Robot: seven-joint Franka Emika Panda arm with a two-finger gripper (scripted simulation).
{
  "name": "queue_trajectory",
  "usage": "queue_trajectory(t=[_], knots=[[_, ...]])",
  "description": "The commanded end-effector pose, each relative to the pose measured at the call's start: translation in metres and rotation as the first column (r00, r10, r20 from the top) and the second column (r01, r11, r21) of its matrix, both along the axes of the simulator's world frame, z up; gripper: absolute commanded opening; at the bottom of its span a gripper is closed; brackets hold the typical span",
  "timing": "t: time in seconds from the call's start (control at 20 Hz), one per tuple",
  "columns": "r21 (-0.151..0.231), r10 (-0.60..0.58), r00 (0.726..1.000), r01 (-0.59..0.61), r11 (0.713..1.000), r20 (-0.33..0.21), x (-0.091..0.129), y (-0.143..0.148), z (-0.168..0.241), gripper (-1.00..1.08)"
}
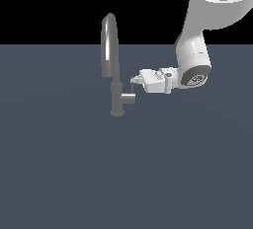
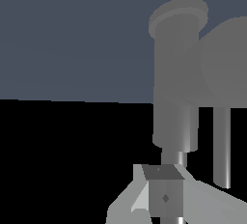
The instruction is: Turn on the faucet by rotating a designated handle.
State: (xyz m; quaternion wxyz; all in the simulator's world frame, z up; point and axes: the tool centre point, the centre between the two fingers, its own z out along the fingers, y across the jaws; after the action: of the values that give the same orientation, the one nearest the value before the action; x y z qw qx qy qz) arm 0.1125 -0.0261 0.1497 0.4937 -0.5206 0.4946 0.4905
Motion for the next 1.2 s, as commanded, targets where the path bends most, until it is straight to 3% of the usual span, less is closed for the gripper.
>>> queue_trajectory(t=[0.0, 0.55, 1.15], knots=[[0.02, -0.021, 1.0, 0.022, 1.0, -0.02, 0.002, 0.001, -0.008, -1.0], [0.031, -0.031, 0.999, 0.032, 0.999, -0.029, 0.003, 0.003, -0.013, -1.0], [0.031, -0.031, 0.999, 0.032, 0.999, -0.029, -0.021, 0.003, -0.003, -1.0]])
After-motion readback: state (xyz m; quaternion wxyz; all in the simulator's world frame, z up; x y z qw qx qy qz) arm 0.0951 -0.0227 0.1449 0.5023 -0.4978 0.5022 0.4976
